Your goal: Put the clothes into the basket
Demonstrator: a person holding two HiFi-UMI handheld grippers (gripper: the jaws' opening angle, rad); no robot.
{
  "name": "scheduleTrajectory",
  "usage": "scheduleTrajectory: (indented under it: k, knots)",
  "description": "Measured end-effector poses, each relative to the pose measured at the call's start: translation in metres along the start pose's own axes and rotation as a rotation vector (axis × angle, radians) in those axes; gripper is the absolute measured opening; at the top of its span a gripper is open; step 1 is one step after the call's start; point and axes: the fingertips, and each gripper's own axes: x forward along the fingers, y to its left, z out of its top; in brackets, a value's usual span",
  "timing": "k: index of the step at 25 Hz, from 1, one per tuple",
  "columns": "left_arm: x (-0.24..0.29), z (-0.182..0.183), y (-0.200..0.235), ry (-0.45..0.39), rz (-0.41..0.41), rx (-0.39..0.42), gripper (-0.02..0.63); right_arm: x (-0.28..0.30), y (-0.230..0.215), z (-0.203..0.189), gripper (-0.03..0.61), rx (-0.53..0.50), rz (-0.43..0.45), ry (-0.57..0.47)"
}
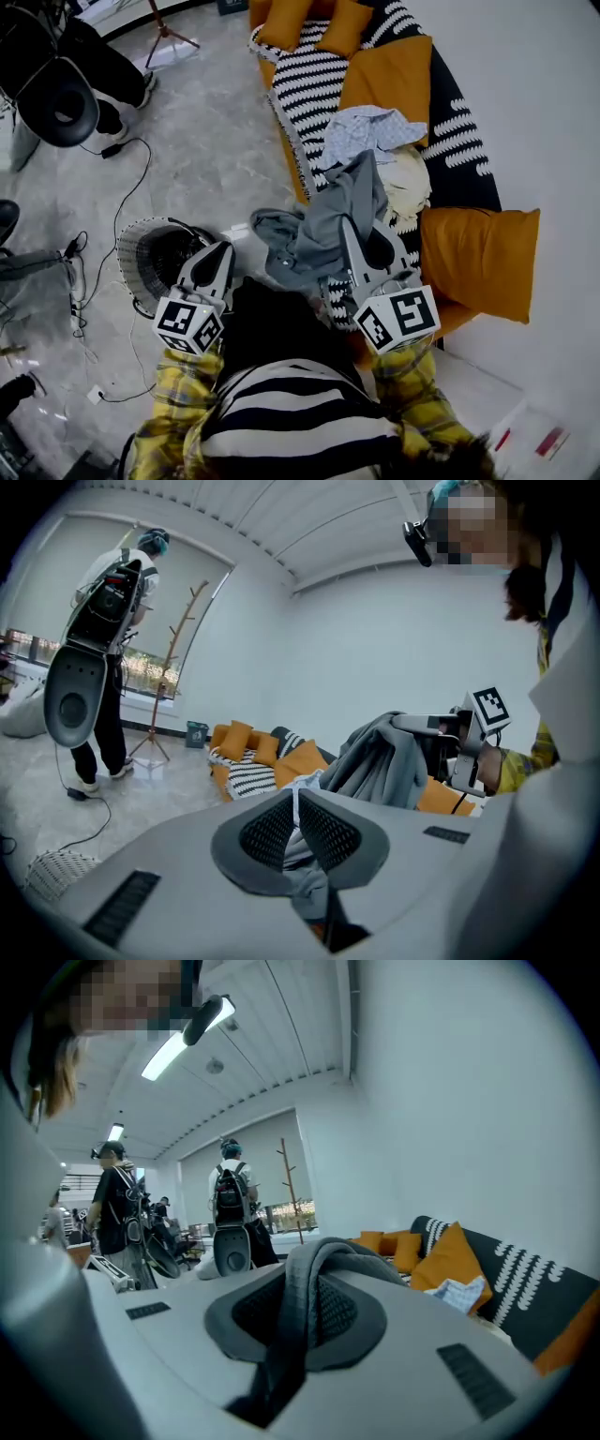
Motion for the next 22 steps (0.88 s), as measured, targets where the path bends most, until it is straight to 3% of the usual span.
scheduleTrajectory:
  k: [6,14,22]
  knots:
    - [-0.051,0.023,0.049,-0.085,0.124,-0.031,0.02,0.042,0.073,0.031,0.057,-0.057,0.173,-0.032]
    - [-0.14,0.034,0.11,-0.192,0.312,-0.078,0.02,0.086,0.205,0.073,0.055,-0.13,0.475,-0.093]
    - [-0.217,0.026,0.162,-0.275,0.496,-0.128,0.02,0.114,0.319,0.077,0.055,-0.165,0.737,-0.106]
